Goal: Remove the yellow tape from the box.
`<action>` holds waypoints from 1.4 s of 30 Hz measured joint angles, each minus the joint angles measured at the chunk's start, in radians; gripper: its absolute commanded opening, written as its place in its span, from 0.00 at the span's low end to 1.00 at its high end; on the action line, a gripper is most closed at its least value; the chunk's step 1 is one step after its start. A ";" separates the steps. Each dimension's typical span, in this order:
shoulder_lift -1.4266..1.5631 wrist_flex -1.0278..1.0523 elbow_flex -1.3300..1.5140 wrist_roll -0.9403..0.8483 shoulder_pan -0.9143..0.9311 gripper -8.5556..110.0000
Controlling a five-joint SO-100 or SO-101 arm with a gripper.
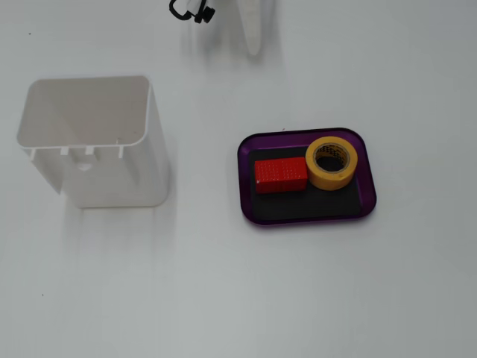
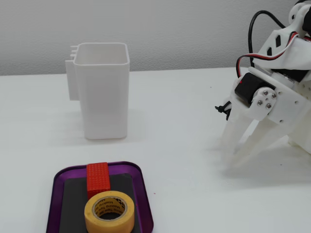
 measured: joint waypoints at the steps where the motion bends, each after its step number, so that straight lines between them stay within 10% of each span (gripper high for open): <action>1: 0.000 0.000 0.000 0.000 0.000 0.20; 8: -0.077 -0.288 0.025 -0.163 -0.117 0.20; 24: -0.075 -0.202 -0.092 -0.291 -0.115 0.20; 42: -1.327 -0.202 -0.946 -0.322 -0.121 0.20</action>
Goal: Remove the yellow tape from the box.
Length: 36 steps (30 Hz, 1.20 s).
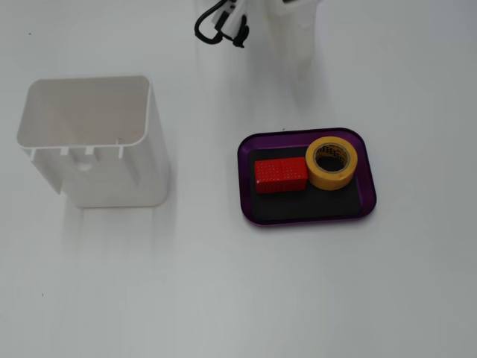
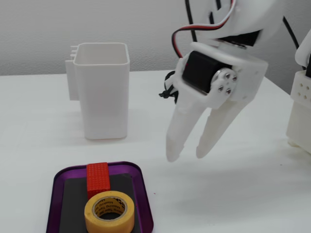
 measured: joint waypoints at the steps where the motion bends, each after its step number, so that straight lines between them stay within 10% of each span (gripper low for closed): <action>1: -0.051 0.000 -0.044 0.000 -0.003 0.20; 36: -0.618 -0.002 -0.534 0.000 0.000 0.20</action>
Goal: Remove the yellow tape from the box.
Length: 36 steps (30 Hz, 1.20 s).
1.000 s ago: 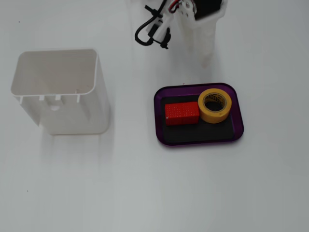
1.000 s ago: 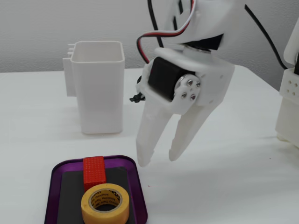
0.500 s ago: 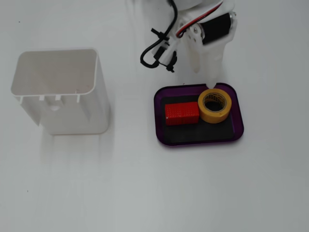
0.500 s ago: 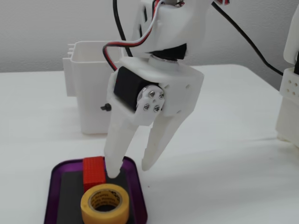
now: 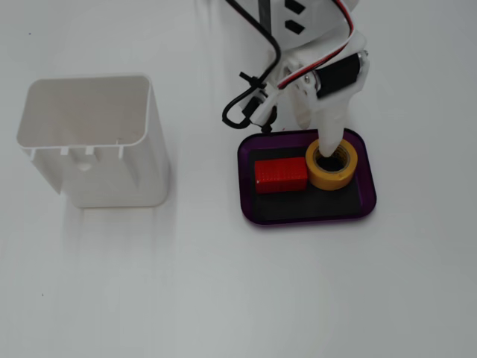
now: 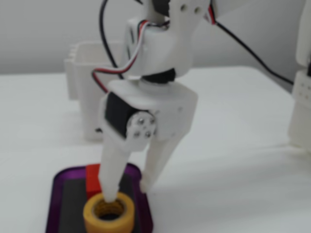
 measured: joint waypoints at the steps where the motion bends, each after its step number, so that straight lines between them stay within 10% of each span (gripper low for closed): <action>1: 0.000 0.000 -0.002 0.000 0.000 0.20; 36: -0.003 -0.198 0.141 0.000 -0.006 0.09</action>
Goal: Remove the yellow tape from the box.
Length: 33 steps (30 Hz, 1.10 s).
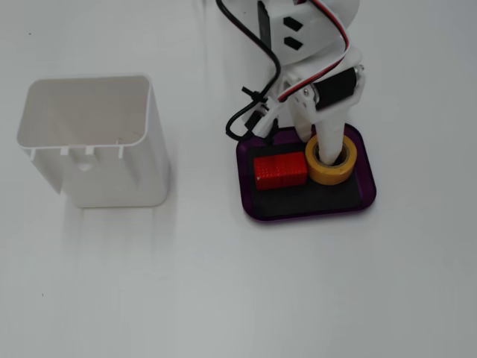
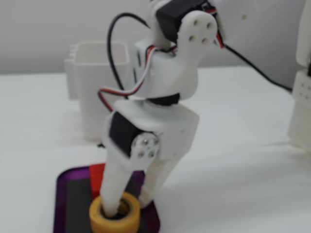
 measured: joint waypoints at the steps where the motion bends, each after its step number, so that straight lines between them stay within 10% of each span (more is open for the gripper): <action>1: 0.000 0.000 0.000 0.000 0.000 0.07; 24: 0.092 0.339 -0.348 0.077 -0.078 0.07; 33: 0.357 0.347 -0.046 0.094 -0.014 0.07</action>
